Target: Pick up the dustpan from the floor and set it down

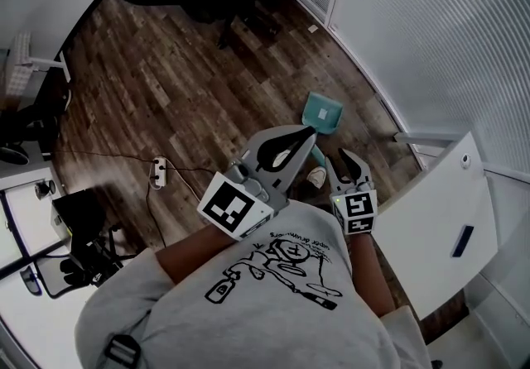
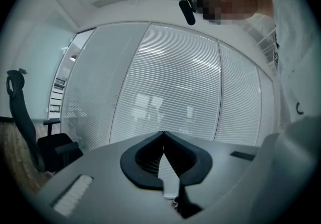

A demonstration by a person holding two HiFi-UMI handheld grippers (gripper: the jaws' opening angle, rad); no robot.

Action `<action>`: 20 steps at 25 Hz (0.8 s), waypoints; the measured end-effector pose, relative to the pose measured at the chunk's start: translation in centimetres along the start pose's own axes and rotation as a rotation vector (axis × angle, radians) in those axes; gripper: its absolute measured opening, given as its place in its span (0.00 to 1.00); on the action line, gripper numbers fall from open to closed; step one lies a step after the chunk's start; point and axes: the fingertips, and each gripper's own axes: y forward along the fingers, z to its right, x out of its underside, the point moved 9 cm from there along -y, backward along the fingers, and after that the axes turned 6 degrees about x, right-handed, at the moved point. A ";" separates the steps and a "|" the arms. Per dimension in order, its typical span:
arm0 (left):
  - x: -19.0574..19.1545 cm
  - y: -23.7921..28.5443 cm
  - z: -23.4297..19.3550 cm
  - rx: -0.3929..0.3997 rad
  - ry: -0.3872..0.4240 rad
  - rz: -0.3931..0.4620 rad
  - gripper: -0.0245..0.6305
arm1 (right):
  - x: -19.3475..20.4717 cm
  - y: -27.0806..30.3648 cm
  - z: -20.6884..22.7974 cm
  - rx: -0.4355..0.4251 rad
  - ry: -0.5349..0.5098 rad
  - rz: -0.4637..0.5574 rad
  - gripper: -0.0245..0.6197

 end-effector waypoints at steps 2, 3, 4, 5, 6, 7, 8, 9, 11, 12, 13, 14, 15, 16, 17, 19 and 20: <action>0.0 -0.2 0.0 -0.004 0.001 0.001 0.04 | 1.6 1.1 -0.1 -0.010 0.000 -0.034 0.19; 0.0 -0.3 0.0 -0.006 0.002 0.002 0.04 | 2.3 1.7 -0.1 -0.016 0.005 -0.051 0.19; 0.0 -0.4 -0.1 -0.008 0.003 0.004 0.04 | 3.1 2.3 -0.1 -0.022 0.011 -0.067 0.20; 0.0 -0.5 -0.1 -0.010 0.003 0.005 0.04 | 3.8 2.8 -0.2 -0.027 0.013 -0.082 0.20; 0.0 -0.6 -0.1 -0.012 0.001 0.006 0.04 | 4.5 3.4 -0.2 -0.031 0.010 -0.097 0.20; 0.1 -0.6 -0.1 -0.013 -0.001 0.006 0.04 | 5.1 3.9 -0.3 -0.035 0.006 -0.110 0.21; 0.0 -0.7 -0.2 -0.014 -0.003 0.005 0.04 | 5.7 4.4 -0.3 -0.038 0.003 -0.122 0.21; 0.0 -0.7 -0.3 -0.014 -0.004 0.005 0.04 | 6.2 4.9 -0.3 -0.040 0.002 -0.136 0.22; 0.0 -0.8 -0.3 -0.014 -0.007 0.005 0.04 | 7.3 5.9 -0.4 -0.045 0.004 -0.162 0.22; 0.1 -0.8 -0.3 -0.014 -0.008 0.006 0.04 | 7.8 6.3 -0.4 -0.049 0.007 -0.174 0.22; 0.2 -0.8 -0.3 -0.014 -0.009 0.005 0.04 | 8.3 6.8 -0.4 -0.053 0.009 -0.187 0.22; 0.3 -0.9 -0.3 -0.015 -0.011 0.004 0.04 | 8.8 7.2 -0.5 -0.058 0.008 -0.200 0.23; 0.4 -1.0 -0.3 -0.016 -0.012 0.003 0.04 | 9.3 7.7 -0.5 -0.064 0.004 -0.214 0.23; 0.5 -1.1 -0.2 -0.017 -0.014 0.002 0.04 | 9.8 8.2 -0.6 -0.068 -0.001 -0.229 0.24; 0.5 -1.1 -0.2 -0.018 -0.016 0.001 0.04 | 10.2 8.6 -0.6 -0.073 -0.006 -0.242 0.24; 0.6 -1.2 -0.3 -0.020 -0.020 -0.002 0.04 | 10.7 9.5 -0.6 -0.081 -0.013 -0.266 0.25; 0.7 -1.2 -0.3 -0.022 -0.021 -0.005 0.04 | 11.0 9.9 -0.5 -0.083 -0.015 -0.275 0.25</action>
